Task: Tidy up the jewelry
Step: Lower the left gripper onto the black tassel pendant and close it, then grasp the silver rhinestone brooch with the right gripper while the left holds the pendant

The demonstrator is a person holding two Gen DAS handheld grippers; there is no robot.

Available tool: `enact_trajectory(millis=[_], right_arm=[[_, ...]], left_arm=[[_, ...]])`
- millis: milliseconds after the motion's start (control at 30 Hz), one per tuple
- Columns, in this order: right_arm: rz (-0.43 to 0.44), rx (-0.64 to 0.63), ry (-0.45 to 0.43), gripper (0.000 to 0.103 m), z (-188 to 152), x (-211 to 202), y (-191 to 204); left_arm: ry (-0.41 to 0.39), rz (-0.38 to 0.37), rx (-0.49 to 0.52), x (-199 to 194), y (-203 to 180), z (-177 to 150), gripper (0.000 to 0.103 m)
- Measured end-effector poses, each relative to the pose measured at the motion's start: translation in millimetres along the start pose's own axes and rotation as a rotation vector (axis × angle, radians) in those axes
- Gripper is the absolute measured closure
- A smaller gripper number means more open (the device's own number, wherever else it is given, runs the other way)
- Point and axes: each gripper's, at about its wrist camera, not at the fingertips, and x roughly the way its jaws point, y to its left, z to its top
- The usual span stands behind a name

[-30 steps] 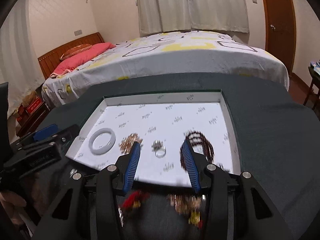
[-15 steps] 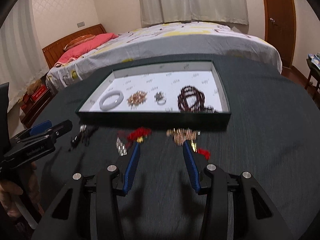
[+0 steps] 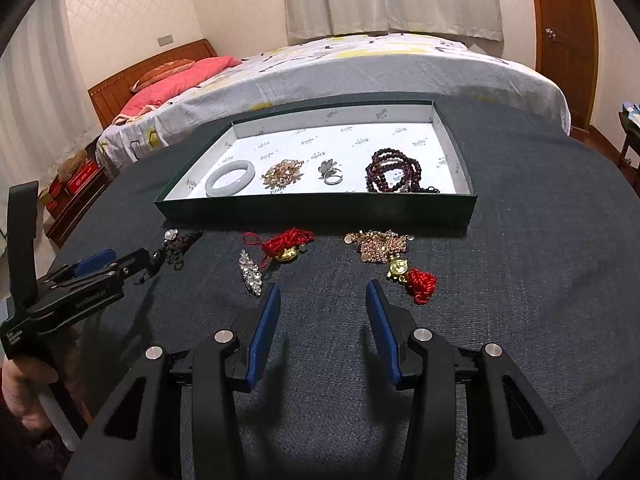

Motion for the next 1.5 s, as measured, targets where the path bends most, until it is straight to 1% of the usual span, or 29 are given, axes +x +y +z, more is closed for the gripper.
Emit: enact_trajectory(millis=[100, 300, 367, 433, 467, 500, 567, 633, 733, 900, 1033, 1200, 1267, 1367, 1433, 1500], right_arm=[[0.001, -0.001, 0.008, 0.059, -0.5, 3.2, -0.3], [-0.001, 0.005, 0.013, 0.059, -1.2, 5.5, -1.9], [-0.001, 0.006, 0.014, 0.059, -0.8, 6.7, -2.6], [0.0, 0.005, 0.015, 0.059, -1.1, 7.2, -2.4], [0.0, 0.005, 0.016, 0.059, -1.1, 7.5, -2.5], [0.001, 0.006, 0.016, 0.059, -0.8, 7.8, -2.4], [0.001, 0.004, 0.019, 0.059, -0.6, 9.0, -2.2], [0.004, 0.004, 0.022, 0.059, -0.8, 10.7, -1.7], [0.007, -0.001, 0.023, 0.059, -0.6, 12.2, 1.1], [0.024, -0.016, 0.028, 0.059, 0.7, 15.7, 8.2], [0.045, -0.037, 0.035, 0.059, 4.1, 20.2, 19.2], [0.071, -0.078, 0.036, 0.06, 11.9, 30.2, 37.2], [0.076, -0.104, 0.05, 0.066, 14.3, 38.9, 45.9], [0.078, -0.116, 0.079, 0.071, 15.4, 51.7, 51.5], [0.073, -0.122, 0.099, 0.072, 14.6, 59.2, 53.9], [0.059, -0.138, 0.094, 0.074, 14.5, 60.5, 55.6]], left_arm=[[0.013, -0.005, 0.008, 6.0, -0.7, 0.1, 0.042], [0.017, -0.017, 0.03, 16.0, -7.6, 4.3, 0.046], [0.02, -0.021, 0.041, 18.6, -9.7, 5.2, 0.051], [0.03, -0.033, 0.048, 22.0, -11.0, 5.8, 0.061], [0.034, -0.038, 0.052, 23.6, -11.7, 5.7, 0.064], [0.037, -0.043, 0.055, 24.6, -12.2, 5.4, 0.069], [0.036, -0.058, 0.061, 24.5, -13.1, 5.5, 0.074], [0.034, -0.056, 0.072, 24.1, -14.3, 4.9, 0.082], [0.025, -0.061, 0.089, 22.6, -16.6, 3.8, 0.086], [0.021, -0.066, 0.093, 18.1, -17.5, 2.4, 0.086], [0.007, -0.049, 0.101, 10.7, -16.3, 1.2, 0.086], [0.007, -0.036, 0.077, 4.5, -6.4, 1.3, 0.086], [0.01, -0.03, 0.066, 4.4, -2.8, 1.1, 0.086], [0.008, -0.025, 0.053, 3.8, 1.8, 1.7, 0.086], [0.007, -0.024, 0.048, 3.8, 3.7, 1.9, 0.086], [0.008, -0.023, 0.044, 4.4, 4.8, 1.6, 0.086]])
